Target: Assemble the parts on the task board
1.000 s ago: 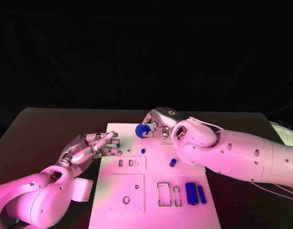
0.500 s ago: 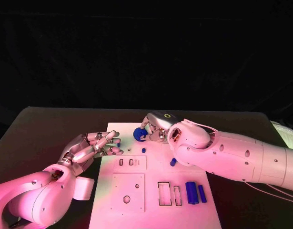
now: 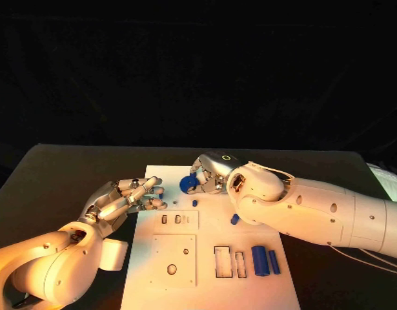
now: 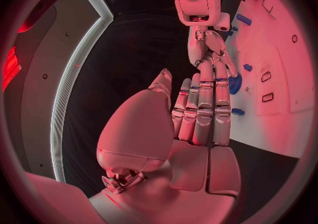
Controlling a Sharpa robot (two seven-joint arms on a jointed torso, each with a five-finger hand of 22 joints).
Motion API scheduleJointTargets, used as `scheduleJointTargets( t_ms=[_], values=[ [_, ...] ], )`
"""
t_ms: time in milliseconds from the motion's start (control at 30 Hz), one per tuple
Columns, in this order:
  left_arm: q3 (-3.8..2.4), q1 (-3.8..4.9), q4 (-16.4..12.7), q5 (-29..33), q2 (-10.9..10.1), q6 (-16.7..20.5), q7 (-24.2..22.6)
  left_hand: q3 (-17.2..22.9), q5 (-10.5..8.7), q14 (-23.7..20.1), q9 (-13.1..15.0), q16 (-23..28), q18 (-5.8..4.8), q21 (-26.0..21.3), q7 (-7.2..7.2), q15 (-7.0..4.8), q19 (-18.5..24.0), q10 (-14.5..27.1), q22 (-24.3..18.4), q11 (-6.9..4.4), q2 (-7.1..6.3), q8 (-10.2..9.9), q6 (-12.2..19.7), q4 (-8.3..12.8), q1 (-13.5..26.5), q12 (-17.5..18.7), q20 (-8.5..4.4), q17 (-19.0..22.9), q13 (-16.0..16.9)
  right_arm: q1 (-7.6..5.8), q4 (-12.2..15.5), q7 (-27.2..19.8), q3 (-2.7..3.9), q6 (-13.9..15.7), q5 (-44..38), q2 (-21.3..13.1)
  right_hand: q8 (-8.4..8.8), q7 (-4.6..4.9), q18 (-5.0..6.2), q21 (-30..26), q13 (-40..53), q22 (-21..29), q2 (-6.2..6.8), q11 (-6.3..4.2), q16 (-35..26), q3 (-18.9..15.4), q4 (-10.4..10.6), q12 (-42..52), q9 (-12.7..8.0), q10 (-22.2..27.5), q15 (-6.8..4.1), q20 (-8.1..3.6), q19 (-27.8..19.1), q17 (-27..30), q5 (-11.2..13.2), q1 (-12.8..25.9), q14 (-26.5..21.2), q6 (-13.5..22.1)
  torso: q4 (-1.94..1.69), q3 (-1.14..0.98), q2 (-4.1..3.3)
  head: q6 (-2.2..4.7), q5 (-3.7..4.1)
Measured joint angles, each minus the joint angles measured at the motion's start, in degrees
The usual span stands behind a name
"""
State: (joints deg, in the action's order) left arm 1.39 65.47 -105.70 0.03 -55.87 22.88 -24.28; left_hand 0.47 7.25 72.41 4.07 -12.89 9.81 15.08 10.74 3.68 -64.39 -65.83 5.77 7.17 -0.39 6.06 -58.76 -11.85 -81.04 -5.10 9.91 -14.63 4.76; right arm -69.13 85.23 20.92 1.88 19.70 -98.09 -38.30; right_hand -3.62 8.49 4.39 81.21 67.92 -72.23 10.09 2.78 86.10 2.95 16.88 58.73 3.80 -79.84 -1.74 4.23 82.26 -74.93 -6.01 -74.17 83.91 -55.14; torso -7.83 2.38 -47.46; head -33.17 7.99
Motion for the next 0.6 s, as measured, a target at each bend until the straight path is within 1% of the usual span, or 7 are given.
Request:
scheduleJointTargets(
  t_ms=[100, 133, 333, 400, 433, 500, 600],
  values=[
    [0.00, 0.00, 0.0, 0.0, 0.0, 0.0, 0.0, 0.0, 0.00, 0.0, 0.0, 0.0, 0.00, 0.0, 0.00, 0.00, 0.0, 0.0, 0.0, 0.00, 0.00, 0.0, 0.0, 0.0, 0.0, 0.2, 0.00, -0.1, 0.0, 0.00, 0.0, 0.0, -0.01, 0.0, 0.1, 0.0, 0.00, -0.41, 0.00, 0.0, 0.2, 0.0, -0.50, 0.01, 0.0, -0.2, 0.0, 0.0, 0.1, 0.0, 0.00, 0.00, 0.0, 0.0, -0.5, 0.5, 0.0, -0.4, -0.01, 0.01, 0.00, -0.04, 0.00],
    [0.00, 0.00, 0.0, 0.0, 0.0, 0.0, 0.0, 0.0, 0.00, 0.0, 0.0, 0.0, 0.00, 0.0, 0.00, 0.00, 0.0, 0.0, 0.0, 0.00, 0.00, 0.0, 0.0, 0.0, 0.0, 0.3, 0.00, -0.1, 0.0, 0.00, 0.0, 0.0, -0.02, -0.1, 0.1, 0.0, 0.00, -0.56, 0.00, 0.0, 0.4, -0.1, -0.90, 0.01, 0.0, -0.4, 0.0, 0.0, 0.1, 0.0, 0.00, 0.00, 0.0, 0.0, -0.8, 0.9, 0.0, -0.6, -0.01, 0.01, 0.00, -0.07, 0.00],
    [0.00, 0.00, 0.0, 0.0, 0.0, 0.0, 0.1, 0.0, 0.00, 0.0, 0.0, 0.0, 0.00, 0.0, 0.00, 0.00, 0.0, 0.0, 0.0, 0.00, 0.00, 0.0, 0.0, 0.0, 0.0, 0.3, 0.00, -0.1, 0.0, 0.00, 0.1, 0.0, -0.03, -0.1, 0.4, -0.4, 0.00, -0.69, 0.00, 0.0, 0.9, -0.3, -2.56, 0.01, 0.0, -0.5, 0.0, 0.5, 0.3, 0.0, 0.00, 0.00, 0.0, 0.0, -2.2, 2.6, 0.0, -1.3, -0.02, 0.02, 0.00, -0.05, 0.00],
    [0.00, 0.00, 0.0, 0.0, 0.0, -0.1, 0.2, 0.0, 0.00, 0.0, 0.0, 0.0, 0.00, 0.0, 0.00, 0.00, 0.0, 0.0, 0.0, 0.00, 0.00, 0.0, 0.0, 0.0, 0.0, 0.3, 0.00, -0.1, 0.0, 0.01, 0.5, -0.1, -0.03, 0.1, 0.5, -0.9, -0.14, -0.77, 0.00, 0.0, 1.3, -0.5, -2.87, -0.01, 0.0, -0.5, 0.0, 1.1, 0.3, 0.0, 0.00, 0.00, 0.0, 0.0, -2.9, 2.9, 0.0, -1.8, -0.02, 0.01, 0.00, -0.01, 0.00],
    [0.00, 0.00, 0.0, 0.0, 0.0, -0.1, 0.2, 0.0, 0.00, 0.0, 0.0, 0.0, 0.01, 0.0, 0.00, 0.00, 0.0, 0.0, 0.0, 0.00, 0.00, 0.0, 0.0, 0.0, 0.0, 0.3, 0.00, -0.1, 0.0, 0.02, 0.9, -0.2, -0.03, 0.3, 0.7, -1.4, -0.34, -1.02, 0.00, 0.2, 1.7, -0.6, -3.09, -0.23, 0.0, -0.5, 0.0, 1.6, 0.3, -0.3, 0.00, 0.00, 0.0, 0.0, -3.0, 3.1, 0.0, -2.1, -0.02, 0.01, 0.00, 0.03, 0.00],
    [0.00, 0.00, 0.1, 0.0, 0.0, -0.1, 0.2, 0.0, 0.00, 0.0, 0.0, 0.0, 0.00, 0.0, 0.00, 0.00, 0.0, 0.0, 0.0, 0.00, 0.00, 0.0, 0.0, 0.0, 0.0, 0.3, 0.00, -0.1, 0.0, 0.04, 1.6, -0.5, 0.00, 1.0, 1.2, -2.5, -0.34, -0.92, 0.00, 0.4, 2.2, -0.8, -3.11, -0.13, 0.0, -0.5, 0.0, 2.4, 0.3, -0.6, 0.00, 0.00, 0.0, 0.0, -3.3, 3.1, 0.0, -2.4, 0.02, 0.00, 0.01, 0.09, -0.02],
    [0.00, 0.00, 0.1, 0.0, -0.1, -0.1, 0.2, 0.0, 0.00, 0.0, 0.0, 0.0, 0.00, 0.0, 0.00, 0.00, 0.0, 0.0, 0.0, 0.00, 0.00, 0.0, 0.0, 0.0, 0.0, 0.3, 0.00, -0.1, 0.0, 0.06, 2.9, -1.4, 0.16, 2.6, 2.5, -4.6, -0.34, -0.93, 0.00, 0.4, 2.6, -0.8, -4.19, -0.31, 0.0, -0.1, -0.4, 2.8, 0.3, -0.7, 0.00, 0.00, 0.0, 0.0, -3.9, 2.0, 0.0, -2.4, 0.05, 0.00, 0.02, 0.19, -0.05]
  ],
)
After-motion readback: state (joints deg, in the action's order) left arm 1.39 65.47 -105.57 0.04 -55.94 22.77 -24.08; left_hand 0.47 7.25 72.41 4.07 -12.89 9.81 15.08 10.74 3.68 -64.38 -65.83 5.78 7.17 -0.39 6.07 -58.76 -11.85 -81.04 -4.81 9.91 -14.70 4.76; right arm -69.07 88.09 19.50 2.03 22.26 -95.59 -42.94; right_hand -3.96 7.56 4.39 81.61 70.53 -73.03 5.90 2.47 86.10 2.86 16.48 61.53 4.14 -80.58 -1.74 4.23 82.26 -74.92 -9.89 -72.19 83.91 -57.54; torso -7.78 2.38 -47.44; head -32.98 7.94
